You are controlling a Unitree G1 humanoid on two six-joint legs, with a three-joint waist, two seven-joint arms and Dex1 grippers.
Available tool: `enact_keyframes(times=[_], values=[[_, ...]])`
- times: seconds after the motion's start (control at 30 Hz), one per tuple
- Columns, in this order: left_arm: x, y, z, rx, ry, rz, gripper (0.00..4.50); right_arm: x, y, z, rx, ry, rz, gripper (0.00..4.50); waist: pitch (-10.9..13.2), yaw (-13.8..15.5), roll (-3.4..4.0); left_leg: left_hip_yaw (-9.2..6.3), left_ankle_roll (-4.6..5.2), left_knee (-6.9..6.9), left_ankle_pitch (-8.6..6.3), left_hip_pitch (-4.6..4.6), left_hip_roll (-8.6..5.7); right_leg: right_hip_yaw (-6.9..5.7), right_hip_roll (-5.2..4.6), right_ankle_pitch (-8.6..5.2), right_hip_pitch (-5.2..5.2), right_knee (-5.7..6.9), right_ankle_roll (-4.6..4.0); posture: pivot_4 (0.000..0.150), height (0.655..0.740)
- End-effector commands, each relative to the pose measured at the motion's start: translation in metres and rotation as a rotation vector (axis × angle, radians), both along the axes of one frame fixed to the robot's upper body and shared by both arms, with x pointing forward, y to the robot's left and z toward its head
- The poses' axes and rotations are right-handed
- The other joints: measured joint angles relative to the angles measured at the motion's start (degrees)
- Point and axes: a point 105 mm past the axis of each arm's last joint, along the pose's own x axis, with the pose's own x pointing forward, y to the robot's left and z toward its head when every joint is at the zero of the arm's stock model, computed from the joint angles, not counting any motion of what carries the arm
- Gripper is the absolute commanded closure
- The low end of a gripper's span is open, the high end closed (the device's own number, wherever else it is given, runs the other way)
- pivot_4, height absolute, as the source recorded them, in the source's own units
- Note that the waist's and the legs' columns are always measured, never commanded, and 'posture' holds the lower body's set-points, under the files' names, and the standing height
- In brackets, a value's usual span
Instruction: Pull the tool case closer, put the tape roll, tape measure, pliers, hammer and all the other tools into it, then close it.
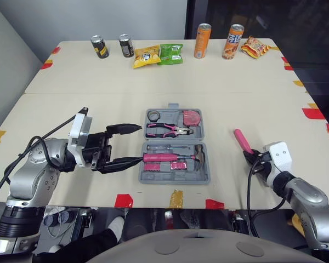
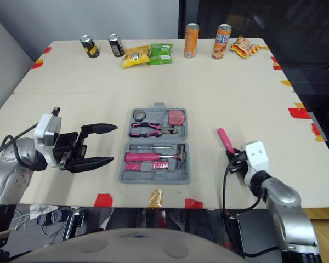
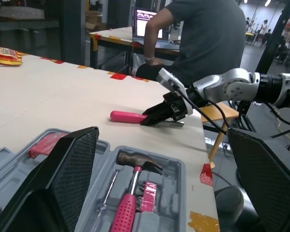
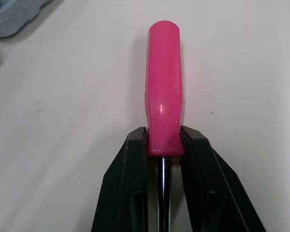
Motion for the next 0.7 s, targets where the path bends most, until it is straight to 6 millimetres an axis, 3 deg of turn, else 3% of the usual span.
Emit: enact_keyframes(times=[0.03, 0.17, 0.3, 0.53, 0.7], values=[[-0.003, 0.002, 0.011, -0.020, -0.038, 0.005, 0.00, 0.005, 0.018, 0.039, -0.028, -0.084, 0.146, 4.06, 0.01, 0.01, -0.01, 0.00, 0.05, 0.00, 0.03, 0.00, 0.00, 0.00, 0.00, 0.00, 0.00, 0.00, 0.00, 0.150, 0.7400], [0.003, 0.012, 0.014, -0.053, -0.152, 0.093, 0.00, -0.001, 0.064, 0.089, -0.135, -0.096, 0.488, 4.06, 0.14, -0.27, 0.13, 0.00, 0.31, 0.00, 0.17, 0.03, -0.01, 0.04, 0.01, 0.01, 0.00, 0.01, 0.02, 0.150, 0.7400], [-0.002, 0.034, 0.010, -0.014, -0.105, 0.065, 0.00, -0.012, 0.100, 0.110, -0.239, -0.023, 0.751, 4.06, 0.20, 0.00, 0.00, -0.16, 0.32, -0.07, 0.18, 0.08, 0.06, -0.04, 0.17, -0.02, 0.02, 0.06, -0.05, 0.150, 0.7400], [-0.017, 0.076, -0.006, 0.102, 0.015, 0.055, 0.00, -0.020, 0.140, 0.112, -0.394, 0.120, 0.954, 4.06, 0.26, 0.89, 0.02, -0.16, 0.25, -0.12, 0.20, -0.02, 0.08, -0.04, 0.21, -0.02, -0.03, -0.17, -0.04, 0.150, 0.7400], [-0.027, 0.087, -0.013, 0.165, 0.071, 0.054, 0.00, -0.026, 0.165, 0.098, -0.437, 0.195, 1.023, 4.06, 0.28, 1.36, -0.01, -0.16, 0.06, -0.13, 0.18, -0.04, 0.08, -0.01, 0.21, -0.01, -0.07, -0.17, -0.01, 0.150, 0.7400]])
